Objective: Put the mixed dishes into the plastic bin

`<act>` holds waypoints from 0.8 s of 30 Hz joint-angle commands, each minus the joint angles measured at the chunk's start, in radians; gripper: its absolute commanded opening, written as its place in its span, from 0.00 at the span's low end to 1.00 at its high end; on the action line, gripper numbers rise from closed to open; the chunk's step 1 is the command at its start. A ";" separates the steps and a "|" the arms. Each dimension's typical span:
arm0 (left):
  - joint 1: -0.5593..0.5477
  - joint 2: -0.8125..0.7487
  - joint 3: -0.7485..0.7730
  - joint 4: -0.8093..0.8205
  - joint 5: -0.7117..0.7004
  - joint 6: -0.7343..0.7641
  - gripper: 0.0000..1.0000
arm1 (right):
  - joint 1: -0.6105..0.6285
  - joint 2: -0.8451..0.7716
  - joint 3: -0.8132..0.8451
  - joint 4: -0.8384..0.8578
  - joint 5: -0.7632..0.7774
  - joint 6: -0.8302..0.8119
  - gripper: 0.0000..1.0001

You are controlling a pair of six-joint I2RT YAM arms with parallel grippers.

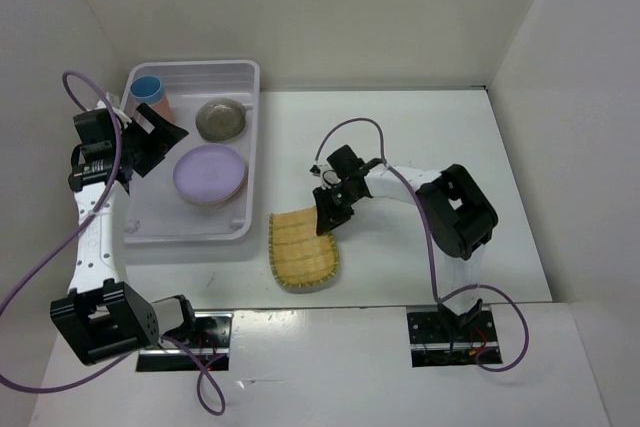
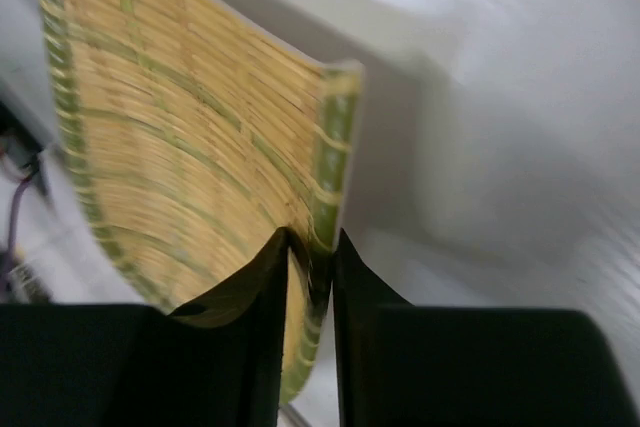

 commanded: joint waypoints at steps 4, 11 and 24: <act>0.004 -0.020 -0.002 0.028 0.040 0.027 0.99 | 0.011 0.041 0.011 0.019 0.043 -0.019 0.04; -0.008 0.021 -0.002 0.097 0.226 0.068 0.99 | -0.058 -0.023 0.041 -0.041 0.103 -0.008 0.00; -0.353 0.227 0.131 0.107 0.594 0.301 0.99 | -0.306 -0.195 0.213 -0.094 0.092 0.062 0.00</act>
